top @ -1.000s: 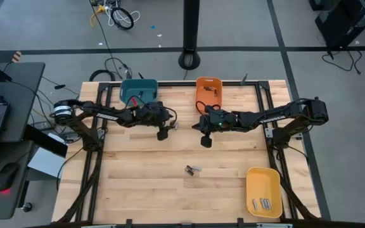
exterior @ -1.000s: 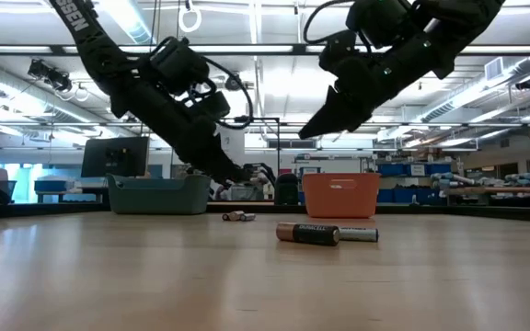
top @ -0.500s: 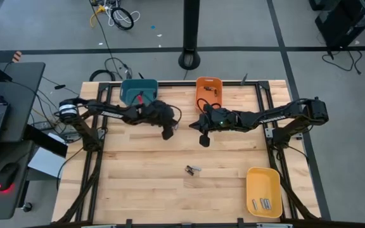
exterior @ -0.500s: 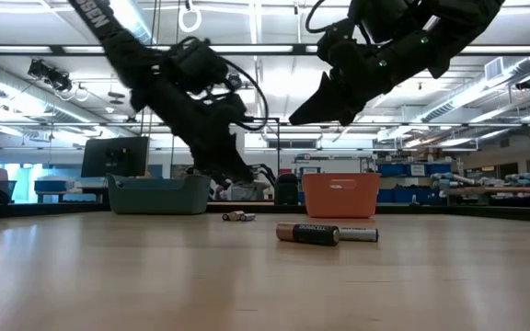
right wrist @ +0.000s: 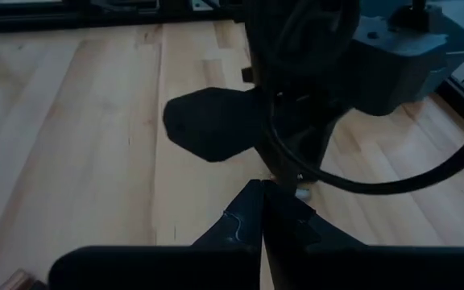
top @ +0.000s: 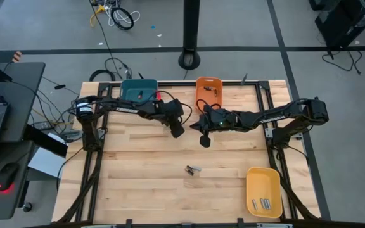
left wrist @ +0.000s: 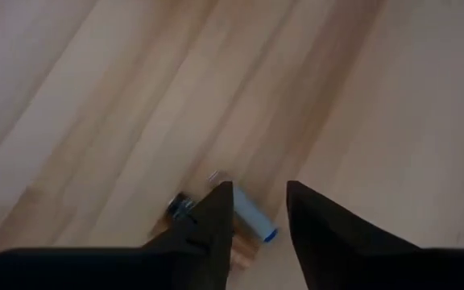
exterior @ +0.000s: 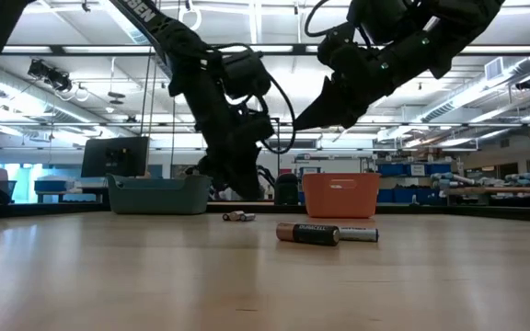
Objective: Sort batteries
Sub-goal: Put the silver battery into the yellow bin
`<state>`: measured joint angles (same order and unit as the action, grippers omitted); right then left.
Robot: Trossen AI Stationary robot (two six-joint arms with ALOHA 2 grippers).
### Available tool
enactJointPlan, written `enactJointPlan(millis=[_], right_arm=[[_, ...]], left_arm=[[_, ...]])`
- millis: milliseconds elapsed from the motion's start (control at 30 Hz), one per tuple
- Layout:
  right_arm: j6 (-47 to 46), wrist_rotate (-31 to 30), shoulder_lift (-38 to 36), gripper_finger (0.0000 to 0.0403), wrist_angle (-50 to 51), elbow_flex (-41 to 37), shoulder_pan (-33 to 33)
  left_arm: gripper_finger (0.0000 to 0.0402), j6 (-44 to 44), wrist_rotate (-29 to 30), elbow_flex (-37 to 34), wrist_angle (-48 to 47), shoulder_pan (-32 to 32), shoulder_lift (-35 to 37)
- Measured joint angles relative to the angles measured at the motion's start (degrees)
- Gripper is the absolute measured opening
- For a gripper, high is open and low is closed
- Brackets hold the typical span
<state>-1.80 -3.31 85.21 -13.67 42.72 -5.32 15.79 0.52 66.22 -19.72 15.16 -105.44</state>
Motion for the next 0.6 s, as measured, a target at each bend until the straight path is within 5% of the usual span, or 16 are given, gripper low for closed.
enactJointPlan(millis=[600], right_arm=[[-0.2, 0.0, 0.0, 0.0016, 0.0, 0.0, 0.0]], left_arm=[[0.0143, 2.9, 1.3, 0.8, -1.4, 0.1, -1.7]])
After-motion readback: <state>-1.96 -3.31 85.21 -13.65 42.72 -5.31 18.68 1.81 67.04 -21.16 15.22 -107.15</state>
